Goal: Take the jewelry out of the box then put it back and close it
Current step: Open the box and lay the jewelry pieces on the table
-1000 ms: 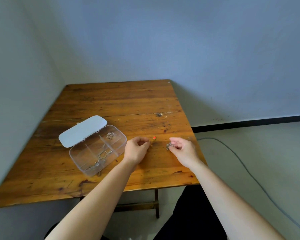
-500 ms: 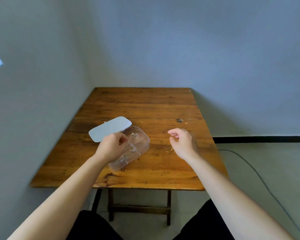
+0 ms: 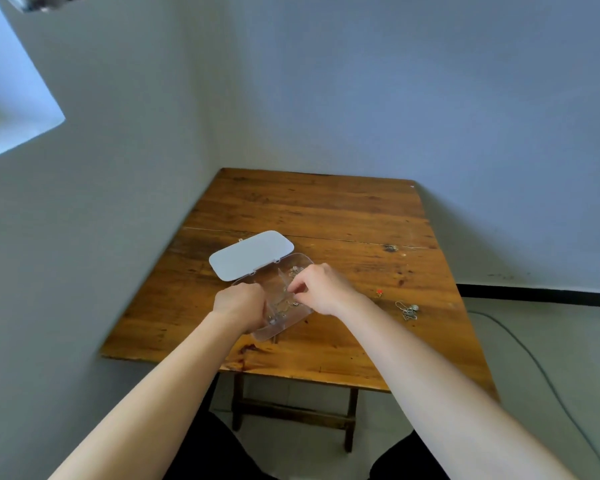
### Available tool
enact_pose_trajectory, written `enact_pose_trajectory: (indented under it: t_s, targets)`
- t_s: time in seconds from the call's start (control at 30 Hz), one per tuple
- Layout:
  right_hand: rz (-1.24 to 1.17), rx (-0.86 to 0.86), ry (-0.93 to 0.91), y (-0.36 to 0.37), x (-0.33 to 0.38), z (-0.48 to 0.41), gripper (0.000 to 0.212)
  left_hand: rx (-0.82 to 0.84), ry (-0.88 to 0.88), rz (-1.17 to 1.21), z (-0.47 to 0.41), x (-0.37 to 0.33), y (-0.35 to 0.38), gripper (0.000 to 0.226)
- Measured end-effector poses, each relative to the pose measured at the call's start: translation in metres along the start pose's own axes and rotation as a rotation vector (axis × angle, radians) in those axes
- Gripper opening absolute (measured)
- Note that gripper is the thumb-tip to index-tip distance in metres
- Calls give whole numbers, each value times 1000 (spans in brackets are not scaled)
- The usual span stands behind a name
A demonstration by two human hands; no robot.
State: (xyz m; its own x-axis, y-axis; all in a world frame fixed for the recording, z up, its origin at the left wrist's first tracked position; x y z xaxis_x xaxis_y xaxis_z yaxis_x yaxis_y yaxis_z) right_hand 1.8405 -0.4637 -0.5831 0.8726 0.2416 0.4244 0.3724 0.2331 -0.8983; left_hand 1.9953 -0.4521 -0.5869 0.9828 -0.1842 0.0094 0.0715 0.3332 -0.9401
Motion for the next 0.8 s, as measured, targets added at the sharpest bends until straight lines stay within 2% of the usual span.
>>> enact_pose_trajectory:
  t_s: [0.23,0.33,0.47,0.8]
  targets:
    - [224,225,-66,6,17,-22,32,-103,4,-108,-6,-2,12,16]
    - [301,264,-115,10,22,-29,35,-125,2,-63,-7,2,16,15]
    - [393,264,-161,17,24,-35,30,-161,0,12,-9,6,18,16]
    - [247,327,-155,29,13,-41,18,-153,57,107,-10,8,18,12]
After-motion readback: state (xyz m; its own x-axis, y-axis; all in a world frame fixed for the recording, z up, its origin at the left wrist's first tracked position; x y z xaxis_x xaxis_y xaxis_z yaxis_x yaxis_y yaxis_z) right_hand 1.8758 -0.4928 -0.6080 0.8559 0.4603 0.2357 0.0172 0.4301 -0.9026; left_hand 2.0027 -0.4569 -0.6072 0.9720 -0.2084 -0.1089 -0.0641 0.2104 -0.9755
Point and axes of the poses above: each hand's wrist, its own z-axis away from the middle knuckle, its own y-axis out of the palm, x = y × z, the point moved 4 cm from there along -z, towards the middle knuckle, and after that the axes turned 4 degrees about x, right-handed, at the moved point
